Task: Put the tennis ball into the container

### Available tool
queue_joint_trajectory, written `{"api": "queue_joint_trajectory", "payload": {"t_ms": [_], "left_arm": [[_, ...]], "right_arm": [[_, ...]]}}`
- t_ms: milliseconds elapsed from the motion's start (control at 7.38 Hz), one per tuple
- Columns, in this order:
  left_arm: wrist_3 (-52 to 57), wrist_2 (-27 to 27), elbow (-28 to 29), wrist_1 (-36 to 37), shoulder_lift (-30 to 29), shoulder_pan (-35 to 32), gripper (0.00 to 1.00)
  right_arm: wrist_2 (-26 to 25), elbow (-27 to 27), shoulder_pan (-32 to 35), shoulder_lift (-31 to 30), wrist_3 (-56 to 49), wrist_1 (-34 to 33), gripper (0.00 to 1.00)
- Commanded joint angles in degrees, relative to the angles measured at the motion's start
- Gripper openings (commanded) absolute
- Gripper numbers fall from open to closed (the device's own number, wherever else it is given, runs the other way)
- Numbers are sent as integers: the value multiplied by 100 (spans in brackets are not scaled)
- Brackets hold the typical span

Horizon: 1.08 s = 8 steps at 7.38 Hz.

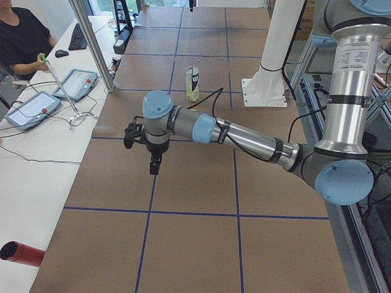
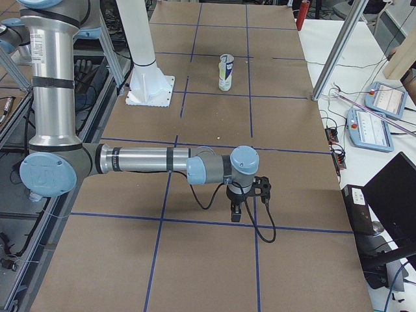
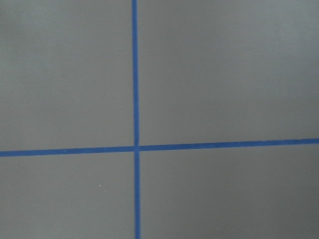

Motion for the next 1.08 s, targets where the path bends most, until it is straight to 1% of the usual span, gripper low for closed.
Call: {"api": "queue_joint_trajectory", "payload": {"t_ms": [0, 135, 271, 406, 542, 677, 812, 948], "left_arm": [[-1630, 6, -1191, 157, -66, 968, 100], [-2160, 33, -1370, 166, -328, 1261, 100], [-2453, 190, -1381, 157, -495, 1690, 100], [-2969, 948, -1381, 148, -889, 2408, 100], [-3792, 1634, -1259, 174, -1188, 3181, 100], [-3931, 1641, -927, 192, -1548, 3319, 100], [-3932, 1624, -611, 166, -1735, 3477, 100], [-3976, 1676, -242, 166, -2015, 3879, 100]], "right_arm": [[0, 0, 0, 0, 0, 0, 100], [0, 0, 0, 0, 0, 0, 100], [0, 0, 0, 0, 0, 0, 100], [0, 0, 0, 0, 0, 0, 100], [0, 0, 0, 0, 0, 0, 100], [0, 0, 0, 0, 0, 0, 100], [0, 0, 0, 0, 0, 0, 100], [0, 0, 0, 0, 0, 0, 100]]}}
